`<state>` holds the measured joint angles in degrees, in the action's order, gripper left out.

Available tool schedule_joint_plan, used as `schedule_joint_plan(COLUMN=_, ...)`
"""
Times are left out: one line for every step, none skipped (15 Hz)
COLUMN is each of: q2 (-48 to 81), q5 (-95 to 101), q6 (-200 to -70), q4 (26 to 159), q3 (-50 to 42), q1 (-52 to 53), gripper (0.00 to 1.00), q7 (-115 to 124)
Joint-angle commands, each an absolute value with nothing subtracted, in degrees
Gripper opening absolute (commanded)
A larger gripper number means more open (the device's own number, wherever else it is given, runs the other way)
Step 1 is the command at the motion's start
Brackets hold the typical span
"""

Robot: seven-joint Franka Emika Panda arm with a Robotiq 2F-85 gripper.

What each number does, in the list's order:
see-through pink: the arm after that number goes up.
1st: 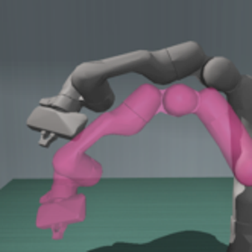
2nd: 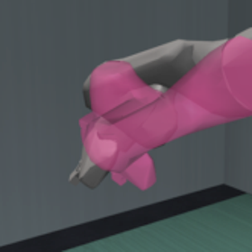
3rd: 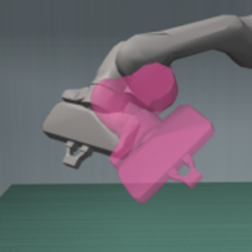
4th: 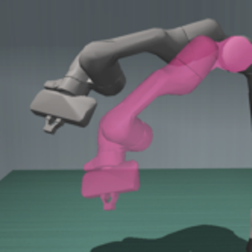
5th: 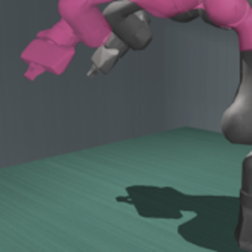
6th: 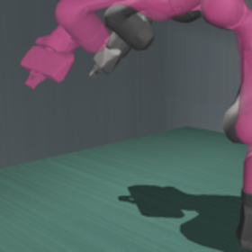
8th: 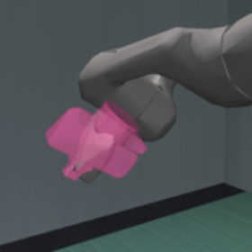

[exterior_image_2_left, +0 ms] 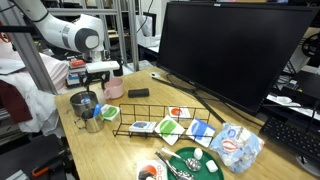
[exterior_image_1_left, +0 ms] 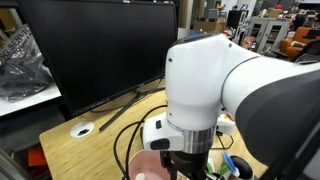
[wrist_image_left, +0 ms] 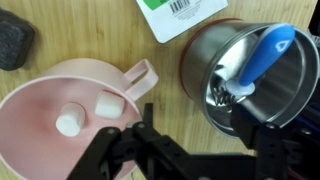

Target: Move the silver bowl to the edge on the desk

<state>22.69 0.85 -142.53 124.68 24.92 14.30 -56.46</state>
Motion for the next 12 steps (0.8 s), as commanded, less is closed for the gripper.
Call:
schedule_joint_plan(q2=18.5, q5=-4.1, q6=-142.0, q4=126.6, q3=27.8, q1=11.7, gripper=1.00, q7=-60.2)
schedule_joint_plan(q2=17.4, q5=-6.4, q6=-141.9, q4=127.0, q3=28.6, q1=11.2, gripper=1.00, q7=-61.4)
schedule_joint_plan(q2=16.2, q5=-8.9, q6=-142.0, q4=127.4, q3=29.2, q1=10.7, gripper=1.00, q7=-63.1)
schedule_joint_plan(q2=15.0, q5=-11.8, q6=-142.1, q4=128.0, q3=29.8, q1=10.1, gripper=1.00, q7=-64.8)
schedule_joint_plan(q2=13.9, q5=-14.9, q6=-142.4, q4=128.9, q3=30.1, q1=9.6, gripper=1.00, q7=-66.5)
schedule_joint_plan(q2=12.8, q5=-19.0, q6=-141.8, q4=129.6, q3=30.4, q1=8.8, gripper=1.00, q7=-68.7)
schedule_joint_plan(q2=15.4, q5=-14.2, q6=-142.1, q4=127.1, q3=27.7, q1=12.2, gripper=1.00, q7=-64.9)
schedule_joint_plan(q2=14.5, q5=-16.6, q6=-142.0, q4=127.9, q3=27.8, q1=11.8, gripper=1.00, q7=-66.6)
schedule_joint_plan(q2=13.9, q5=-17.5, q6=-142.0, q4=128.4, q3=27.8, q1=11.5, gripper=1.00, q7=-67.3)
schedule_joint_plan(q2=13.8, q5=-17.8, q6=-142.0, q4=128.7, q3=27.8, q1=11.4, gripper=1.00, q7=-67.4)
schedule_joint_plan(q2=13.8, q5=-17.8, q6=-142.0, q4=128.7, q3=27.9, q1=11.4, gripper=1.00, q7=-67.4)
schedule_joint_plan(q2=13.8, q5=-17.8, q6=-142.0, q4=128.8, q3=28.0, q1=11.4, gripper=1.00, q7=-67.4)
